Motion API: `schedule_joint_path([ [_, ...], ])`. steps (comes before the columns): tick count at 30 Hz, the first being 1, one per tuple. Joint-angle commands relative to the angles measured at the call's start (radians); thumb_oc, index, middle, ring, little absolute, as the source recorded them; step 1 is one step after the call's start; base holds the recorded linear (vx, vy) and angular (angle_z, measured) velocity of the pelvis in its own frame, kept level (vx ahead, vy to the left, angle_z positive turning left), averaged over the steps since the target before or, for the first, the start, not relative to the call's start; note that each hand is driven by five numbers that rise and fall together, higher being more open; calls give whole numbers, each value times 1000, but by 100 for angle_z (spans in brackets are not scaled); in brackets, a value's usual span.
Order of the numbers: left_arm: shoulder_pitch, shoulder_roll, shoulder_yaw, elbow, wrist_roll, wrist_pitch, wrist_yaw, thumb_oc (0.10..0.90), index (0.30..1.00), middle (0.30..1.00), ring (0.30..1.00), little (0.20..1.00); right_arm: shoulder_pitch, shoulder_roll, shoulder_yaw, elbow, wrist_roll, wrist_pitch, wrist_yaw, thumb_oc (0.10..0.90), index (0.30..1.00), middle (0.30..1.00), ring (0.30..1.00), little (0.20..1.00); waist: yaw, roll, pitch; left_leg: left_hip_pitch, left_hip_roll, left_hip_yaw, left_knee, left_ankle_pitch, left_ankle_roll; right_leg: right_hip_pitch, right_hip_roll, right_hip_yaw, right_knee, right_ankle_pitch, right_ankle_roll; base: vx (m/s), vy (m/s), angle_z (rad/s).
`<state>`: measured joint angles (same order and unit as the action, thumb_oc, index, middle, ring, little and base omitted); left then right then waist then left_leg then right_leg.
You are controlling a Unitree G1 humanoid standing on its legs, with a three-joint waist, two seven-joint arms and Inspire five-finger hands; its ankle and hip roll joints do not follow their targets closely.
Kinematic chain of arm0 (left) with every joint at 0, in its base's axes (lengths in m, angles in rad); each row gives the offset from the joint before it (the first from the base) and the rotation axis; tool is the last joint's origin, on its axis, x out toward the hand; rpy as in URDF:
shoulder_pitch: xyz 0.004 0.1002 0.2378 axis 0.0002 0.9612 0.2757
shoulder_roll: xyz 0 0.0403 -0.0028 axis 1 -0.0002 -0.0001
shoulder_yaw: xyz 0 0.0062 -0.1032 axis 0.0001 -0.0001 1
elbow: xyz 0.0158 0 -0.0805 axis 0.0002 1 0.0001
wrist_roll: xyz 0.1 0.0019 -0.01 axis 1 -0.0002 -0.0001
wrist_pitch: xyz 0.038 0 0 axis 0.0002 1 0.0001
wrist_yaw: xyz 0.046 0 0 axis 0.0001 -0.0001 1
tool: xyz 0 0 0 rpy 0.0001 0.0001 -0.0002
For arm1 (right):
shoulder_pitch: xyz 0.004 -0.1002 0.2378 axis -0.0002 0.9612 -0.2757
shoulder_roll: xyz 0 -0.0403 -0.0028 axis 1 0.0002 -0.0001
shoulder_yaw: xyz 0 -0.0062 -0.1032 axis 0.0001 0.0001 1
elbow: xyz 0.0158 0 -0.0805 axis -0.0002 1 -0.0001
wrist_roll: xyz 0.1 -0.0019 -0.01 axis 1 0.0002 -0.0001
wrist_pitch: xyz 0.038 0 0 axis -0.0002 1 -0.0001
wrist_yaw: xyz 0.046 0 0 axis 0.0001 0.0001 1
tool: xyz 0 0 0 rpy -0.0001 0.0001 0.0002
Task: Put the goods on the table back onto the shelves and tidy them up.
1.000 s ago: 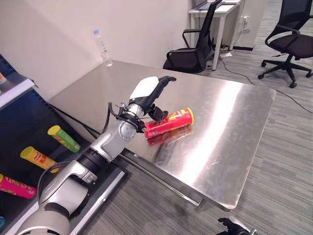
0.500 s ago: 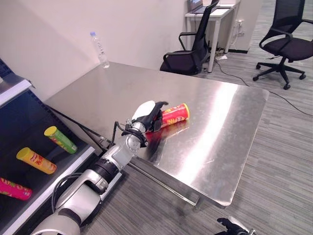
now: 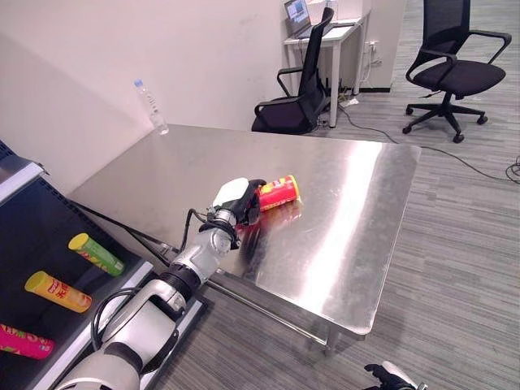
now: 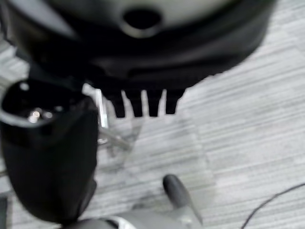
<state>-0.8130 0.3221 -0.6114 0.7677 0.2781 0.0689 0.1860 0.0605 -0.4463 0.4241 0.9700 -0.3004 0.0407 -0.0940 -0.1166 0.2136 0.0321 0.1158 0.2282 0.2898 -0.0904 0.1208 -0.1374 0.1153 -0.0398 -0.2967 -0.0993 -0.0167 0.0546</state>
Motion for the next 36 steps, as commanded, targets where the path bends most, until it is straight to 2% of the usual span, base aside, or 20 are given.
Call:
schedule_joint_path([
  [1, -137, -71, -32, 155, 38, -17, -45, 400, 300, 300, 300, 300, -25, -16, 28, 19, 1, -27, -17, 800, 900, 900, 900, 900, -18, 8, 19, -53, 152, 20, 27, 130, -90, -16, 18, 34, 21, -58, 10, 0, 0, 0],
  [12, -137, -17, -8, 91, 40, -36, 12, 400, 300, 300, 300, 300, -5, -9, 25, 14, 11, -42, -35, 800, 900, 900, 900, 900, -6, -7, 17, -48, 163, 25, 30, 133, -93, -4, 28, 35, 21, -62, 4, 6, -6, -1],
  [17, -96, 64, 84, -22, -29, -59, 84, 400, 300, 300, 300, 300, 17, -4, 19, 5, 15, -49, -42, 800, 900, 900, 900, 900, 4, -21, 11, -47, 166, 22, 36, 135, -96, 3, 33, 32, 20, -66, 1, 23, -14, -1],
  [19, -51, 131, 152, -114, -72, -75, 114, 400, 300, 300, 300, 300, 28, -2, 7, -1, 15, -52, -42, 800, 900, 900, 900, 900, 12, -31, 10, -41, 166, 21, 40, 129, -98, 10, 35, 32, 21, -71, 1, 0, 0, 0],
  [20, -50, 133, 154, -117, -71, -74, 113, 400, 300, 300, 300, 300, 28, -2, 8, -1, 15, -52, -42, 800, 900, 900, 900, 900, 11, -30, 9, -44, 166, 21, 39, 132, -97, 7, 35, 32, 20, -67, 1, 44, 1, -5],
  [22, -10, 214, 223, -207, -79, -87, 148, 400, 300, 300, 300, 300, 43, -6, -5, -26, 9, -56, -37, 800, 900, 900, 900, 900, 18, -40, 7, -40, 166, 20, 42, 126, -100, 14, 36, 32, 20, -73, 1, 27, 6, -9],
  [26, 12, 276, 281, -278, -82, -94, 181, 400, 300, 300, 300, 300, 50, -8, -8, -31, 2, -61, -32, 800, 900, 900, 900, 900, 20, -46, 3, -45, 166, 18, 45, 125, -98, 13, 36, 32, 18, -69, 1, 17, 4, 1],
  [27, 33, 312, 329, -323, -84, -100, 200, 400, 300, 300, 300, 300, 54, -7, -12, -28, -4, -62, -30, 800, 900, 900, 900, 900, 25, -50, 0, -43, 164, 18, 47, 120, -98, 17, 36, 31, 18, -70, 2, 33, 10, -1],
  [36, 115, 395, 481, -479, -69, -121, 266, 400, 300, 300, 300, 300, 46, -5, -9, -35, -20, -73, -25, 800, 900, 900, 900, 900, 34, -57, -11, -34, 158, 16, 49, 106, -97, 27, 31, 35, 16, -71, 3, 29, 11, 3],
])
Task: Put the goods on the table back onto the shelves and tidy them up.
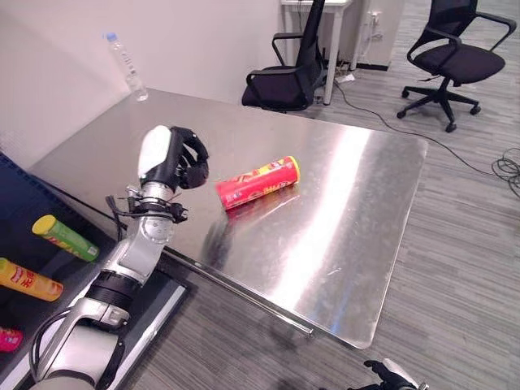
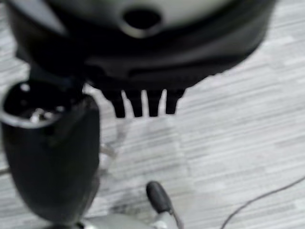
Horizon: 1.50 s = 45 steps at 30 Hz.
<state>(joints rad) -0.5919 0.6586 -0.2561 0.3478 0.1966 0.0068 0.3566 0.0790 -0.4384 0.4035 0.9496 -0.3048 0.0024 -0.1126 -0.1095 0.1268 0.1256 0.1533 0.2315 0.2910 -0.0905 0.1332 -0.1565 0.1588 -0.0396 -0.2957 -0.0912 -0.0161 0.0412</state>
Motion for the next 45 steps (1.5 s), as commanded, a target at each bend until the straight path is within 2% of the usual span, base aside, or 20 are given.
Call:
schedule_joint_path([
  [1, -106, 63, 137, -70, 18, -60, 103, 400, 300, 300, 300, 300, 27, -12, 12, -16, -16, -36, -5, 800, 900, 900, 900, 900, 27, 29, -104, -65, 154, 14, 50, 89, -80, -12, 31, 36, 9, -78, 17, 0, 0, 0],
  [8, -104, 66, 150, -85, 24, -62, 112, 400, 300, 300, 300, 300, 25, -13, 14, -15, -17, -37, -5, 800, 900, 900, 900, 900, 28, 30, -106, -70, 153, 14, 50, 92, -78, -16, 30, 35, 8, -73, 17, 0, 0, 0],
  [10, -121, 98, 173, -154, 62, -71, 131, 400, 300, 300, 300, 300, 24, -16, 18, -17, -17, -43, -6, 800, 900, 900, 900, 900, 34, 27, -112, -66, 150, 12, 54, 87, -77, -8, 28, 33, 8, -75, 19, 13, 20, -3],
  [11, -127, 111, 163, -172, 76, -70, 111, 544, 516, 516, 516, 516, 24, -20, 15, -17, -13, -42, -3, 800, 900, 900, 900, 900, 34, 28, -112, -64, 149, 12, 56, 86, -77, -7, 28, 34, 8, -76, 19, -19, 14, -5],
  [12, -135, 121, 150, -174, 95, -64, 91, 769, 853, 853, 853, 853, 24, -25, 14, -21, -13, -42, -1, 800, 900, 900, 900, 900, 34, 30, -114, -67, 149, 10, 57, 87, -76, -8, 29, 35, 8, -76, 19, 0, 0, 0],
  [13, -167, 127, 126, -181, 127, -46, 88, 800, 900, 900, 900, 900, 26, -25, 13, -22, -13, -37, -1, 800, 900, 900, 900, 900, 37, 31, -114, -71, 147, 8, 59, 86, -76, -9, 28, 34, 8, -75, 18, 0, 0, 0],
  [18, -237, 10, 68, -212, 134, -21, 24, 800, 900, 900, 900, 900, 9, -28, 17, -17, -9, -10, 5, 800, 900, 900, 900, 900, 44, 46, -111, -79, 140, -4, 69, 91, -72, -7, 23, 35, 7, -79, 16, -33, -10, 2],
  [19, -244, -43, 38, -208, 115, -27, -1, 800, 900, 900, 900, 900, 1, -33, 21, -21, -12, -2, 11, 800, 900, 900, 900, 900, 47, 59, -101, -88, 132, -14, 81, 98, -71, -5, 17, 32, 7, -80, 15, -77, 19, -1],
  [20, -241, -55, 30, -211, 107, -30, -11, 800, 900, 900, 900, 900, 0, -35, 19, -22, -14, -1, 11, 800, 900, 900, 900, 900, 48, 65, -97, -90, 127, -19, 84, 101, -71, -6, 14, 31, 7, -80, 15, -70, 23, -2],
  [23, -233, -76, 11, -224, 98, -32, -42, 800, 900, 900, 900, 900, 1, -44, 11, -17, -16, 5, 10, 800, 900, 900, 900, 900, 50, 79, -85, -100, 113, -38, 85, 107, -71, -13, 1, 27, 6, -75, 20, -63, 53, -1],
  [26, -227, -82, 3, -232, 103, -27, -59, 800, 900, 900, 900, 900, 6, -45, 5, -15, -14, 9, 11, 800, 900, 900, 900, 900, 49, 80, -82, -106, 106, -43, 82, 107, -68, -15, -2, 22, 6, -74, 22, -54, 18, -1],
  [31, -195, -98, -15, -229, 153, 3, -109, 800, 900, 900, 900, 900, 26, -38, -1, -16, -16, 15, 15, 800, 900, 900, 900, 900, 56, 69, -83, -103, 116, -27, 69, 110, -64, -10, 6, 12, 5, -77, 20, -38, -34, 3],
  [37, -175, -105, -20, -175, 216, 31, -110, 800, 900, 900, 900, 900, 24, -35, 6, -44, -14, 18, 26, 800, 900, 900, 900, 900, 62, 56, -77, -104, 126, -18, 75, 117, -67, -6, 13, 13, 6, -76, 16, -28, -38, 0],
  [40, -136, -105, -10, -156, 231, 32, -113, 800, 900, 900, 900, 900, 42, -14, -65, -78, 179, -22, 67, 800, 900, 900, 900, 900, 51, 53, -74, -102, 135, 2, 70, 123, -72, -6, 19, 13, 6, -75, 17, -17, -41, 3],
  [43, -121, -104, -2, -160, 235, 35, -115, 800, 900, 900, 900, 900, 48, -15, -76, -76, 192, -24, 64, 800, 900, 900, 900, 900, 52, 54, -76, -98, 139, 12, 65, 125, -73, -6, 22, 14, 6, -76, 16, 13, -15, 0],
  [44, 159, 72, 192, -231, 473, 25, -16, 800, 900, 900, 900, 900, -3, 41, -102, -193, 273, -61, 65, 800, 900, 900, 900, 900, 117, -47, 14, -194, -225, -192, 110, -99, 110, -34, -33, 225, 50, -24, 34, 44, -13, -2],
  [45, 158, 72, 190, -229, 472, 25, -15, 800, 900, 900, 900, 900, -3, 41, -103, -193, 272, -61, 65, 800, 900, 900, 900, 900, 118, -47, 14, -189, -225, -191, 103, -96, 109, -33, -33, 226, 50, -24, 34, 57, -16, -26],
])
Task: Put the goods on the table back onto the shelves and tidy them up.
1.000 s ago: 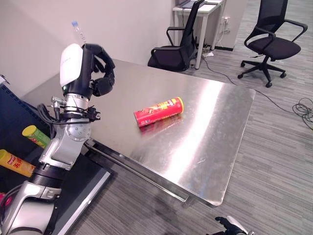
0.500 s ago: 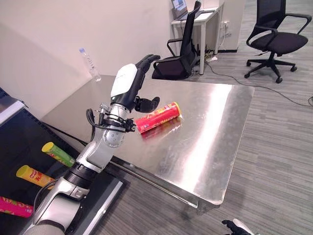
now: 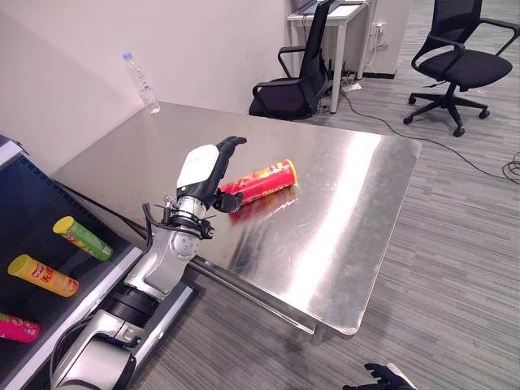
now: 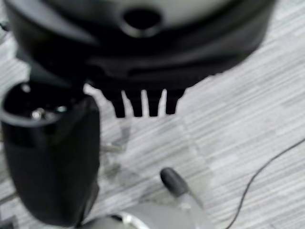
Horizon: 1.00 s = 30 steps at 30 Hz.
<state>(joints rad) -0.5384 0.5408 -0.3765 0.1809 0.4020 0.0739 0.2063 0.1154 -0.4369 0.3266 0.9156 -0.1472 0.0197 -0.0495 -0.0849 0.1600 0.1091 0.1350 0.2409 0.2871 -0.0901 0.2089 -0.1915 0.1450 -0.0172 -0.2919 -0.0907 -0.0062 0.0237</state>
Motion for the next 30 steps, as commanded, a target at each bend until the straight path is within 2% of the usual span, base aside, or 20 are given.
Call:
schedule_joint_path([
  [1, 81, 184, 288, -52, 271, -38, 129, 800, 900, 900, 900, 900, -40, 37, -9, -160, 86, -73, -1, 800, 900, 900, 900, 900, 92, -78, 20, -149, -232, -189, 75, -155, 148, -21, -49, 225, 46, -30, 50, 69, -7, -48],
  [10, -7, 188, 232, -56, 279, -31, 97, 800, 900, 900, 900, 900, -24, 46, -4, -136, 77, -59, 13, 800, 900, 900, 900, 900, 88, -75, -10, -103, -229, -192, 45, -156, 150, 3, -45, 221, 31, -37, 54, 26, -11, -3],
  [16, -192, 287, 185, -68, 301, -10, 95, 800, 900, 900, 900, 900, -26, 37, 54, -98, 16, -46, 37, 800, 900, 900, 900, 900, 100, -73, -19, -98, -227, -208, 54, -159, 148, 12, -43, 202, 27, -41, 57, 0, -27, 8],
  [21, -192, 287, 184, -67, 301, -10, 95, 800, 900, 900, 900, 900, -26, 38, 54, -98, 16, -46, 37, 800, 900, 900, 900, 900, 100, -74, -19, -98, -227, -209, 54, -159, 148, 13, -43, 202, 27, -41, 57, 0, -2, 5],
  [22, -214, 297, 173, -68, 302, -8, 95, 800, 900, 900, 900, 900, -28, 38, 58, -90, 16, -46, 38, 800, 900, 900, 900, 900, 102, -73, -19, -100, -228, -212, 58, -160, 148, 13, -42, 200, 27, -41, 57, -43, -80, -4],
  [23, -328, 287, 119, -133, 283, -20, 75, 800, 900, 900, 900, 900, -58, 45, 91, -38, 7, -31, 41, 800, 900, 900, 900, 900, 123, -63, -24, -110, -230, -228, 80, -158, 147, 21, -44, 182, 25, -44, 58, -44, -82, 1],
  [30, -344, 286, 108, -128, 282, -19, 75, 800, 900, 900, 900, 900, -63, 52, 86, -32, 6, -33, 39, 800, 900, 900, 900, 900, 123, -68, -21, -114, -231, -234, 86, -161, 147, 22, -44, 176, 24, -44, 58, -6, -11, 17],
])
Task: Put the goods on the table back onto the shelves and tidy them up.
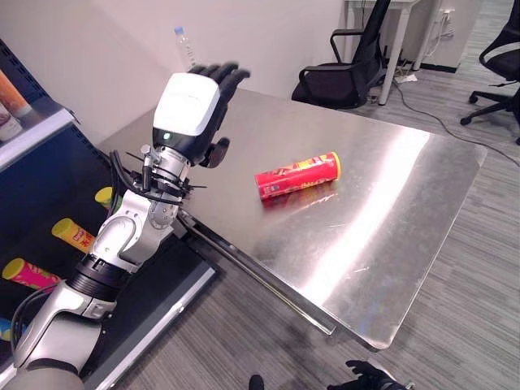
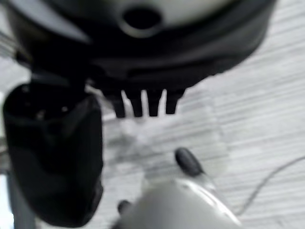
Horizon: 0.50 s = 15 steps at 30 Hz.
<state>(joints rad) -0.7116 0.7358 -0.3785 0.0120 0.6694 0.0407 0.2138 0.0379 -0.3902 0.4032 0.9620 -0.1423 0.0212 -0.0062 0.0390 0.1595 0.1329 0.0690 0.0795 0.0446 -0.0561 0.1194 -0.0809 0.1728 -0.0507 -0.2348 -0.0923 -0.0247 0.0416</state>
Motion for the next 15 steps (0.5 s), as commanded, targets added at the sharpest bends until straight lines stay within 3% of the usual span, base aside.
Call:
schedule_joint_path([
  [1, -170, 91, 110, 41, 15, 14, 67, 800, 900, 900, 900, 900, 14, 5, 9, -78, 2, -35, -4, 800, 900, 900, 900, 900, -1, -68, -44, -48, -69, 9, 52, -71, 36, -5, -11, 119, 25, -25, 40, 0, 0, -8],
  [6, -179, 73, 100, 32, 8, 9, 58, 800, 900, 900, 900, 900, 4, 7, 17, -70, -4, -32, -4, 800, 900, 900, 900, 900, 3, -66, -45, -50, -70, 5, 55, -70, 36, -3, -11, 117, 25, -27, 39, -13, -24, -2],
  [7, -278, -113, -23, 78, -20, 11, 0, 800, 900, 900, 900, 900, -50, 8, 79, -73, -27, -16, 6, 800, 900, 900, 900, 900, 5, -58, -47, -60, -73, -10, 76, -64, 27, 19, -12, 98, 22, -38, 32, -77, -152, 13],
  [9, -467, -257, -189, 242, -19, 26, -19, 800, 900, 900, 900, 900, -76, 2, 138, -29, -38, -8, 15, 800, 900, 900, 900, 900, -21, -41, -42, -63, -70, -14, 86, -58, 20, 25, -13, 90, 21, -40, 32, -97, -137, 57],
  [11, -513, -312, -248, 292, -14, 20, -24, 800, 900, 900, 900, 900, -89, 9, 137, -1, -38, -9, 14, 800, 900, 900, 900, 900, -24, -39, -28, -65, -66, -15, 103, -60, 16, 30, -15, 86, 23, -41, 32, -67, -43, 67],
  [15, -518, -356, -290, 332, -7, 18, -46, 800, 900, 900, 900, 900, -90, 10, 142, 8, -36, -8, 14, 800, 900, 900, 900, 900, -26, -34, -21, -71, -63, -15, 124, -63, 11, 38, -15, 85, 24, -44, 31, -35, -19, -19],
])
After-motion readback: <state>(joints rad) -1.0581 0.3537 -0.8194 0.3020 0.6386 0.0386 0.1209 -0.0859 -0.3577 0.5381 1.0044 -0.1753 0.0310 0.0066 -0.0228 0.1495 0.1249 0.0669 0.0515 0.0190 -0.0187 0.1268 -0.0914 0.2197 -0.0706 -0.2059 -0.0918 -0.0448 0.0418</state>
